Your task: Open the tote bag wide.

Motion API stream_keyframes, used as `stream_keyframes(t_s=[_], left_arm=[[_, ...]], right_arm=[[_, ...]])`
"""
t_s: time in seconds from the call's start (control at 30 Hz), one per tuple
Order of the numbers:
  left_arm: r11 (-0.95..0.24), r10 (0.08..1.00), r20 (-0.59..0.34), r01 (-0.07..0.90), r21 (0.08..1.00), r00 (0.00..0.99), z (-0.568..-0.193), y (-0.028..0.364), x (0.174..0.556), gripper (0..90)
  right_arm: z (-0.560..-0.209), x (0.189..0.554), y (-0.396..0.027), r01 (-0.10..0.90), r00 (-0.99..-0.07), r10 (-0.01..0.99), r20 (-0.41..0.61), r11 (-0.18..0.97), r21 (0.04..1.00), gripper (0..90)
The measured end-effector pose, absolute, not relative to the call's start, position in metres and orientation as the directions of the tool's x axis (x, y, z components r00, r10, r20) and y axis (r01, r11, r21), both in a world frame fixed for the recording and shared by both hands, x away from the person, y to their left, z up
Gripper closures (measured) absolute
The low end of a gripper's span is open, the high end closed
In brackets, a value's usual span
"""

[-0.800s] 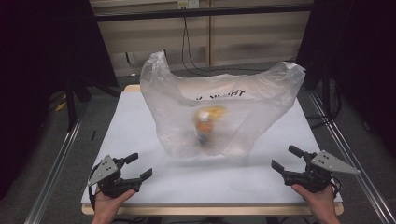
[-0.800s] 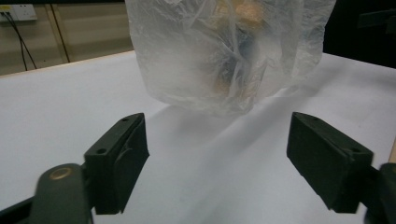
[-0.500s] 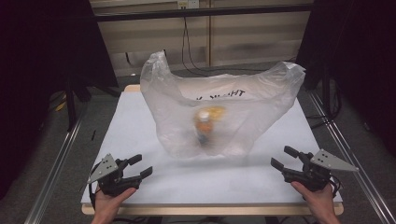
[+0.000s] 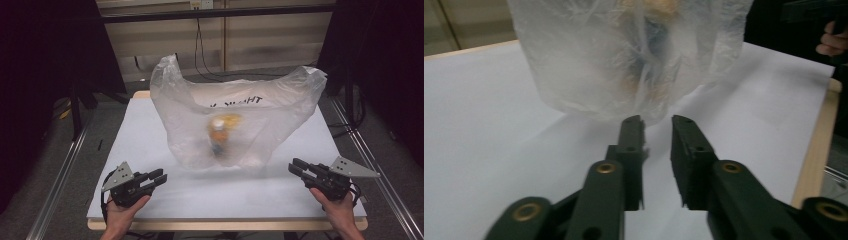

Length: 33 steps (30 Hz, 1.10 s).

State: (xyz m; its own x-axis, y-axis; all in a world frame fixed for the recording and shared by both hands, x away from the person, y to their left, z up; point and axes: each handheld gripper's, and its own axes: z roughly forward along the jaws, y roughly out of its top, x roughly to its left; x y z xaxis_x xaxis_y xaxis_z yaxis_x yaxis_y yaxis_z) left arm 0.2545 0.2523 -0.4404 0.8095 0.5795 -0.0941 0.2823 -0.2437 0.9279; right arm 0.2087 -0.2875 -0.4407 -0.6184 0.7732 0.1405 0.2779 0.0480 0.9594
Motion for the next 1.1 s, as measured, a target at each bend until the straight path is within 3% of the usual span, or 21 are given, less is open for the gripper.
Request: stream_keyframes(t_s=[0.1, 0.13, 0.2, 0.53, 1.1], left_arm=[[-0.237, 0.55, -0.101, 0.27, 0.933, 0.829, -0.436, 0.253, 0.254, 82.1], [-0.221, 0.549, -0.111, 0.272, 0.937, 0.828, -0.432, 0.254, 0.253, 83.5], [-0.226, 0.563, -0.103, 0.273, 0.935, 0.82, -0.43, 0.253, 0.252, 87.9], [-0.243, 0.503, -0.105, 0.256, 0.936, 0.858, -0.413, 0.237, 0.254, 90.0], [-0.216, 0.435, -0.096, 0.207, 0.954, 0.895, -0.388, 0.19, 0.284, 90.0]], right_arm=[[-0.438, 0.21, -0.286, 0.279, -0.627, 0.766, 0.142, 0.051, 0.959, 79.4], [-0.436, 0.213, -0.284, 0.287, -0.643, 0.75, 0.151, 0.053, 0.956, 85.7], [-0.435, 0.215, -0.281, 0.294, -0.65, 0.746, 0.147, 0.068, 0.954, 90.0], [-0.421, 0.226, -0.267, 0.323, -0.693, 0.698, 0.182, 0.074, 0.943, 90.0], [-0.38, 0.249, -0.247, 0.277, -0.715, 0.678, 0.172, 0.049, 0.96, 90.0]])
